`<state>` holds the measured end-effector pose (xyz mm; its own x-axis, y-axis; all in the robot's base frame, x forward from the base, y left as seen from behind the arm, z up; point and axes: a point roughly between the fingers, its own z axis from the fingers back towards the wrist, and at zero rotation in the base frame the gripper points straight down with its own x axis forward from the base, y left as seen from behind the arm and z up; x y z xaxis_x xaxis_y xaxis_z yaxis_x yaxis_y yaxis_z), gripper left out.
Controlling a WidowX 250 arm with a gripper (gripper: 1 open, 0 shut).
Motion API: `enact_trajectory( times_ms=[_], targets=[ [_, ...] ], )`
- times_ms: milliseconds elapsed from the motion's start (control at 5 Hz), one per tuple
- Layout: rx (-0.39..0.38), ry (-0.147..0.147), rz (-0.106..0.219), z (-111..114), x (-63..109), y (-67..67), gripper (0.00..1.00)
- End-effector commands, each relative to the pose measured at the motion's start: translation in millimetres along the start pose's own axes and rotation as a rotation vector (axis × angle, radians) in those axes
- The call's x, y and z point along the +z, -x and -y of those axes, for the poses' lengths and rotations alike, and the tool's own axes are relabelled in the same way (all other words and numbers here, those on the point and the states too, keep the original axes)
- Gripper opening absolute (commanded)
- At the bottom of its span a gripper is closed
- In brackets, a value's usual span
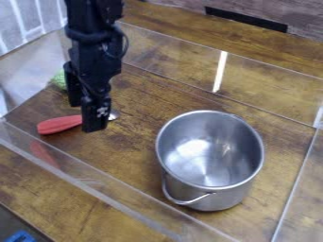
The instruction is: Move the pink spoon to the right
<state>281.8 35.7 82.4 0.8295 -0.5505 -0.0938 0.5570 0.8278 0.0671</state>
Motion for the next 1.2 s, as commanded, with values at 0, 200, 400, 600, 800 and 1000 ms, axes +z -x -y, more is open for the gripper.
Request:
enact_trajectory(
  times_ms=[0, 200, 400, 600, 800, 1000],
  targets=[
    [-0.041, -0.081, 0.056, -13.5, 6.7, 4.1, 1.0],
    [-0.067, -0.119, 0.081, -17.2, -1.8, 4.7, 1.0],
    [-0.088, -0.153, 0.109, -20.6, -9.8, 3.3, 1.0],
    [-0.108, -0.171, 0.134, -24.9, -16.3, 1.8, 1.0],
    [-0.125, -0.184, 0.158, -29.8, -23.6, -0.4, 1.0],
    [-0.14, -0.189, 0.176, -33.6, -30.6, -2.7, 1.0]
  ],
)
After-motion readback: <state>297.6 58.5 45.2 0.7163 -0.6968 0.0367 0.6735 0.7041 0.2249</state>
